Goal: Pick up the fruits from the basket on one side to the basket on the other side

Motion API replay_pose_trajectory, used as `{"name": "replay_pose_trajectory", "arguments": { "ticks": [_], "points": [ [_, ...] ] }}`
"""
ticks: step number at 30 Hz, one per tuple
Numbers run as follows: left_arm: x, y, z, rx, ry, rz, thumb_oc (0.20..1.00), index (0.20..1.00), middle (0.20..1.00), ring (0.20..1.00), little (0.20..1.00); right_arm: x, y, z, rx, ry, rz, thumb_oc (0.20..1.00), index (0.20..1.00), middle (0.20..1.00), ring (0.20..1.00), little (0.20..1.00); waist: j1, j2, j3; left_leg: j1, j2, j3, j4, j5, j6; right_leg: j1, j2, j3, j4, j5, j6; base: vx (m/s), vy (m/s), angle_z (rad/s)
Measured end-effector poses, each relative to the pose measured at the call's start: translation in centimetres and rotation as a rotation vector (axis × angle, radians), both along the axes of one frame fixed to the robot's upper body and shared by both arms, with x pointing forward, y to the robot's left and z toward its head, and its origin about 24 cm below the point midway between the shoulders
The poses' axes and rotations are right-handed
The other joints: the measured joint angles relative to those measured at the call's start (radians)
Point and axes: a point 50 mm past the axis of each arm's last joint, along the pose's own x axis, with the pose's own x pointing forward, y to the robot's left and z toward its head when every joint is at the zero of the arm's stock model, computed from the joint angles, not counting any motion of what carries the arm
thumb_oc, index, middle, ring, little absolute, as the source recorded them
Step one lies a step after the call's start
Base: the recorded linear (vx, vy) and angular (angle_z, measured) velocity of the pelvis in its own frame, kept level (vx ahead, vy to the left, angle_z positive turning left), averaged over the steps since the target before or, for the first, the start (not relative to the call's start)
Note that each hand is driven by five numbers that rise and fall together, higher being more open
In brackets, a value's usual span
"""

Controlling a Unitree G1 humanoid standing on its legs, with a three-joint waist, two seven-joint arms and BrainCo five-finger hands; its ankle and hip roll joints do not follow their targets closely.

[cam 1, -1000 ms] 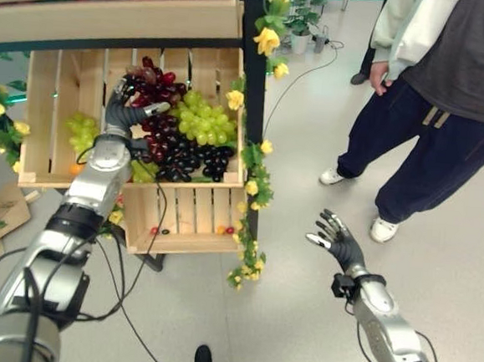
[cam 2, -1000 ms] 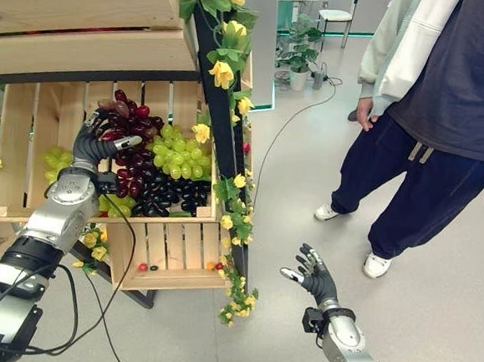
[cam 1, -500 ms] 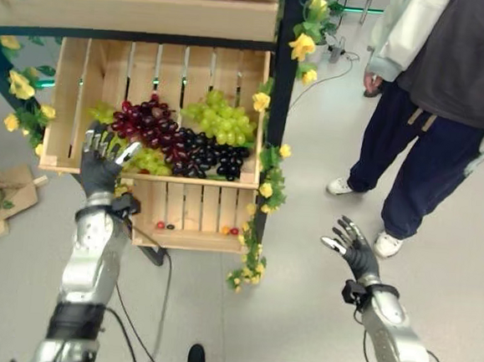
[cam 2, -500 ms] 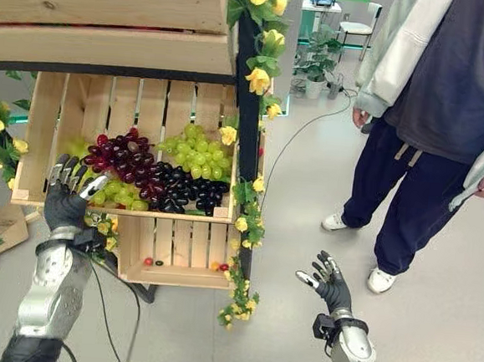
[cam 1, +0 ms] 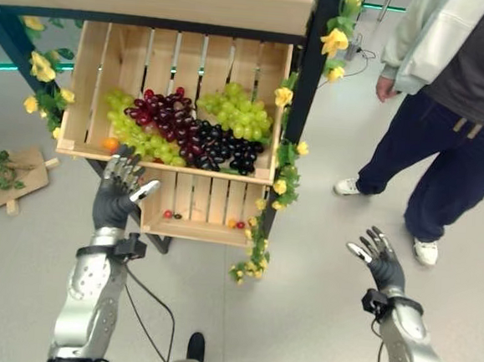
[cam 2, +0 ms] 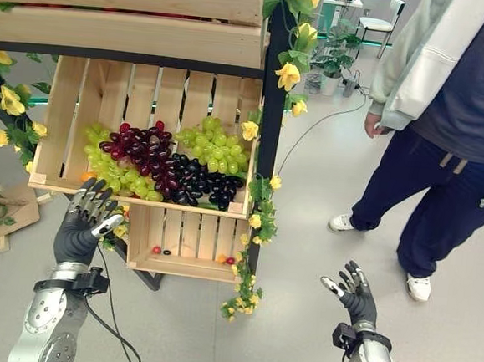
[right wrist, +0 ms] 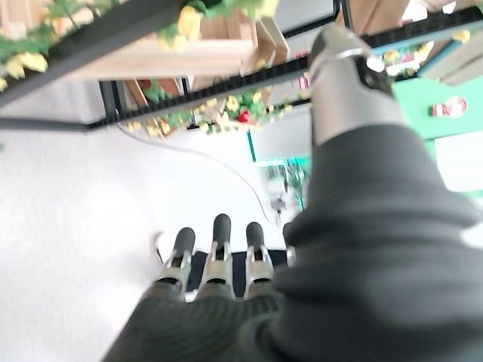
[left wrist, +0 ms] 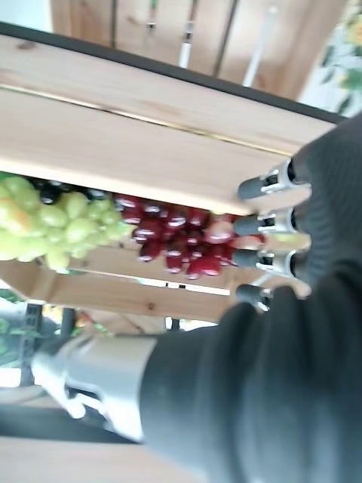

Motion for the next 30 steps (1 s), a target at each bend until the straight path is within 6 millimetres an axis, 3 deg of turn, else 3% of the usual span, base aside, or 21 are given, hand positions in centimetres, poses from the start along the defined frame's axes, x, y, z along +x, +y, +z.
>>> {"name": "replay_pose_trajectory", "arguments": {
  "ticks": [3,6,7,9,10,11,12,13,14,15,16,18,19,20,21,22,23,26,28,29,30],
  "points": [
    [0.3,0.1,0.6,0.024,-0.018,-0.01,1.0,1.0,1.0,1.0,1.0,-1.0,-0.8,-0.3,0.003,0.005,-0.073,1.0,1.0,1.0,1.0,1.0,-0.002,-0.004,0.002,-0.03,0.004,0.021,0.007,0.003,0.009,-0.053,-0.001,0.026,0.024,0.006,0.007,-0.1,-0.002,-0.2],
    [0.2,0.4,0.9,0.034,-0.036,0.01,1.0,1.0,1.0,1.0,1.0,-0.7,-0.3,-0.3,0.018,-0.009,-0.077,1.0,1.0,1.0,1.0,1.0,0.01,-0.005,0.009,-0.038,0.035,0.094,0.019,0.001,0.011,-0.123,0.01,0.019,0.06,0.046,0.007,-0.18,-0.05,-0.79],
    [0.2,0.7,1.2,0.045,-0.053,0.018,1.0,1.0,1.0,1.0,1.0,-0.2,-0.2,0.0,0.021,-0.027,-0.076,1.0,1.0,1.0,1.0,1.0,0.038,-0.011,0.018,-0.036,0.054,0.15,0.024,0.001,0.012,-0.176,0.015,-0.03,0.071,0.084,-0.011,-0.17,-0.07,-1.16],
    [0.3,0.8,1.4,0.032,-0.062,0.037,1.0,1.0,1.0,1.0,1.0,0.3,0.0,0.4,0.023,-0.046,-0.081,1.0,1.0,1.0,1.0,1.0,0.032,-0.002,0.031,-0.036,0.086,0.209,0.03,0.005,0.016,-0.164,-0.005,-0.115,-0.001,0.085,-0.014,-0.09,-0.084,-0.9],
    [0.4,0.8,1.4,0.027,-0.06,0.039,1.0,1.0,1.0,1.0,1.0,0.7,0.1,0.5,0.026,-0.055,-0.084,1.0,1.0,1.0,1.0,1.0,0.035,0.019,0.038,-0.038,0.134,0.281,0.047,0.01,0.022,-0.156,-0.017,-0.25,0.007,0.056,-0.049,-0.01,-0.082,-0.79],
    [0.5,0.7,1.3,0.02,-0.056,0.034,1.0,1.0,1.0,1.0,1.0,1.2,0.4,0.7,0.031,-0.067,-0.076,1.0,1.0,1.0,1.0,1.0,0.035,0.028,0.044,-0.032,0.163,0.352,0.054,0.024,0.018,-0.173,-0.045,-0.343,0.101,0.034,-0.083,-0.02,-0.116,-0.82],
    [0.9,0.2,1.2,0.026,-0.03,-0.014,1.0,1.0,1.0,1.0,1.0,1.4,0.9,0.8,0.037,-0.072,-0.062,1.0,1.0,1.0,1.0,1.0,0.026,0.017,0.046,-0.02,0.174,0.435,0.072,0.016,0.014,-0.198,-0.104,-0.423,0.223,0.001,-0.112,-0.06,-0.049,-0.84],
    [1.4,-0.6,0.9,0.046,-0.01,-0.068,1.0,1.0,1.0,1.0,1.0,1.8,1.4,0.8,0.04,-0.072,-0.043,1.0,1.0,1.0,1.0,1.0,0.027,-0.015,0.044,-0.013,0.16,0.453,0.115,-0.004,-0.014,-0.203,-0.141,-0.43,0.199,0.021,-0.051,-0.09,-0.068,-1.02],
    [1.6,-1.1,0.7,0.024,-0.003,-0.082,1.0,1.0,1.0,1.0,1.0,2.4,1.7,1.2,0.042,-0.093,-0.033,1.0,1.0,1.0,1.0,1.0,0.028,-0.028,0.046,-0.029,0.163,0.42,0.199,-0.062,-0.035,-0.209,-0.148,-0.441,0.177,0.031,-0.031,-0.05,-0.028,-1.5],
    [1.7,-1.5,0.5,0.014,0.004,-0.095,1.0,1.0,1.0,1.0,1.0,3.2,2.0,2.0,0.038,-0.126,-0.017,1.0,1.0,1.0,1.0,1.0,0.034,-0.003,0.044,-0.018,0.167,0.411,0.285,-0.137,0.0,-0.22,-0.155,-0.478,0.156,0.033,-0.019,-0.03,-0.254,-2.1],
    [2.1,-2.4,0.3,-0.009,0.007,-0.125,1.0,1.0,1.0,1.0,1.0,3.9,1.9,2.5,0.021,-0.142,-0.011,1.0,1.0,1.0,1.0,1.0,0.036,0.042,0.052,0.019,0.198,0.458,0.25,-0.18,-0.005,-0.244,-0.163,-0.554,0.277,0.019,-0.076,0.01,-0.347,-2.15],
    [2.7,-3.0,-0.6,-0.012,0.063,-0.156,1.0,1.0,1.0,1.0,1.0,2.9,1.5,1.4,0.005,-0.089,-0.017,1.0,1.0,1.0,1.0,1.0,0.018,0.023,0.037,0.071,0.224,0.598,0.252,-0.176,-0.022,-0.267,-0.186,-0.554,0.474,-0.071,-0.106,0.08,-0.424,-1.76],
    [2.5,-3.0,-1.2,-0.013,0.097,-0.158,1.0,1.0,1.0,1.0,1.0,2.2,1.5,0.9,0.001,-0.063,-0.013,1.0,1.0,1.0,1.0,1.0,0.004,-0.003,0.021,0.083,0.218,0.632,0.263,-0.175,-0.035,-0.251,-0.176,-0.552,0.455,-0.071,-0.107,0.08,-0.279,-1.38],
    [2.4,-2.8,-2.2,-0.024,0.139,-0.147,1.0,1.0,1.0,1.0,1.0,2.0,1.5,0.9,-0.005,-0.058,-0.01,1.0,1.0,1.0,1.0,1.0,-0.014,0.0,0.02,0.097,0.233,0.651,0.292,-0.182,-0.049,-0.239,-0.15,-0.534,0.417,-0.057,-0.077,0.03,-0.129,-1.61],
    [2.5,-3.0,-3.8,-0.046,0.211,-0.149,1.0,1.0,1.0,1.0,1.0,1.7,1.0,0.9,-0.024,-0.048,-0.014,1.0,1.0,1.0,1.0,1.0,-0.04,0.025,0.028,0.124,0.263,0.615,0.309,-0.181,-0.045,-0.24,-0.098,-0.474,0.375,-0.031,-0.092,0.05,-0.187,-1.51],
    [2.5,-3.4,-4.3,-0.056,0.234,-0.159,1.0,1.0,1.0,1.0,1.0,1.5,0.7,0.9,-0.04,-0.04,-0.01,1.0,1.0,1.0,1.0,1.0,-0.061,0.043,0.029,0.126,0.269,0.597,0.308,-0.175,-0.037,-0.246,-0.081,-0.458,0.365,-0.028,-0.098,0.08,-0.195,-1.48],
    [2.7,-4.4,-4.7,-0.078,0.25,-0.189,1.0,1.0,1.0,1.0,1.0,1.1,0.0,0.9,-0.056,-0.029,-0.024,1.0,1.0,1.0,1.0,1.0,-0.111,0.063,0.031,0.127,0.279,0.592,0.312,-0.165,-0.021,-0.257,-0.06,-0.43,0.351,-0.019,-0.109,0.11,-0.177,-0.86],
    [2.9,-5.8,-5.0,-0.132,0.253,-0.235,1.0,1.0,1.0,1.0,1.0,0.4,-1.0,0.8,-0.092,0.001,-0.034,1.0,1.0,1.0,1.0,1.0,-0.143,0.098,0.034,0.15,0.298,0.555,0.367,-0.13,0.015,-0.269,-0.022,-0.342,0.337,-0.024,-0.126,0.11,-0.203,-1.07],
    [2.8,-6.0,-5.0,-0.156,0.249,-0.227,1.0,1.0,1.0,1.0,1.0,0.2,-1.6,0.8,-0.119,0.014,-0.02,1.0,1.0,1.0,1.0,1.0,-0.134,0.13,0.03,0.151,0.311,0.378,0.446,-0.043,-0.048,-0.244,0.023,-0.321,0.322,-0.03,-0.153,0.12,-0.322,-1.04],
    [2.7,-5.8,-5.0,-0.162,0.248,-0.219,1.0,1.0,1.0,1.0,1.0,0.2,-1.6,0.9,-0.125,0.014,-0.012,1.0,1.0,1.0,1.0,1.0,-0.136,0.133,0.032,0.153,0.314,0.358,0.476,0.001,-0.048,-0.24,0.036,-0.318,0.321,-0.031,-0.162,0.07,-0.212,-1.15],
    [2.1,-5.0,-5.3,-0.178,0.251,-0.184,1.0,1.0,1.0,1.0,1.0,0.7,-1.1,1.1,-0.126,0.002,0.014,1.0,1.0,1.0,1.0,1.0,-0.123,0.119,0.039,0.144,0.313,0.302,0.539,0.049,-0.074,-0.222,0.03,-0.31,0.299,-0.039,-0.178,0.07,-0.087,-0.91]
  ]
}}
